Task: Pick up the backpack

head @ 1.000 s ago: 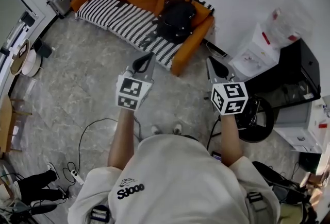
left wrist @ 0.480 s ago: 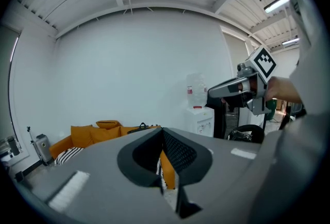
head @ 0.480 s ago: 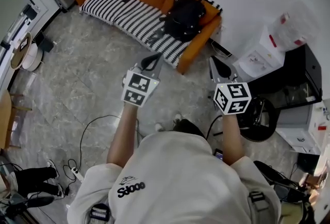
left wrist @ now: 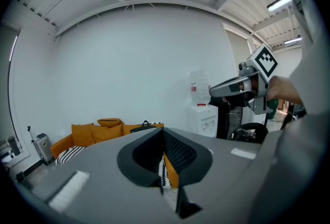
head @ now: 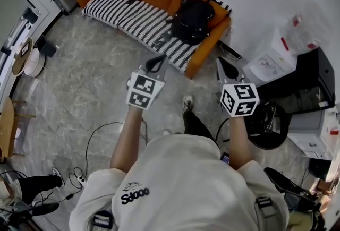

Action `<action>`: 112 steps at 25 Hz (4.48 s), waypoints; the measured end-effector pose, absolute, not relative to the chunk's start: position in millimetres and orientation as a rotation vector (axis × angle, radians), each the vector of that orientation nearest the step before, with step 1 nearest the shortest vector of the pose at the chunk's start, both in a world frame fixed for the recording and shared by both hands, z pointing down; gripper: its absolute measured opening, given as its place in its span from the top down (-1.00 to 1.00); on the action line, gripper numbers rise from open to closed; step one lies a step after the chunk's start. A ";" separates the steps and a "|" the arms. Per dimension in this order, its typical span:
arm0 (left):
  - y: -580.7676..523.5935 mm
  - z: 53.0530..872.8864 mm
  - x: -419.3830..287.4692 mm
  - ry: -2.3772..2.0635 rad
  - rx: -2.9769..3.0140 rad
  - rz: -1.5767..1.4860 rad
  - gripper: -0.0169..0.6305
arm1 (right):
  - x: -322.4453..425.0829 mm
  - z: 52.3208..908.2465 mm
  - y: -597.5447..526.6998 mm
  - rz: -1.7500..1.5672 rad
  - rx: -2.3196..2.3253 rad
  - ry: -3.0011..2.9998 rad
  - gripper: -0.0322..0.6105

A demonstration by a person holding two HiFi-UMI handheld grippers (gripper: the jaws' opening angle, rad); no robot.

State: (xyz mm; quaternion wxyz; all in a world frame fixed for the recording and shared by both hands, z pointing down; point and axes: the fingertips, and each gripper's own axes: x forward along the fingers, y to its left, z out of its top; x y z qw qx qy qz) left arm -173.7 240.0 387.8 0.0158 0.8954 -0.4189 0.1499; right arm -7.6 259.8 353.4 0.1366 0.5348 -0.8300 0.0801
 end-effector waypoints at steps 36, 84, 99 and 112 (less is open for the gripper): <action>-124.5 434.5 -73.7 -1.333 2.620 0.553 0.91 | 112.2 407.8 -108.6 0.414 1.496 -2.386 0.89; -437.7 656.5 -34.8 -0.948 2.334 0.878 0.13 | 166.0 613.1 -378.3 0.925 1.528 -2.001 0.31; -478.0 740.9 -21.5 -0.772 2.270 1.022 -0.11 | 185.3 717.3 -397.5 1.056 1.462 -1.770 0.08; -491.9 793.8 -13.7 -0.683 2.188 1.056 -0.23 | 188.5 782.4 -402.2 1.164 1.375 -1.736 0.04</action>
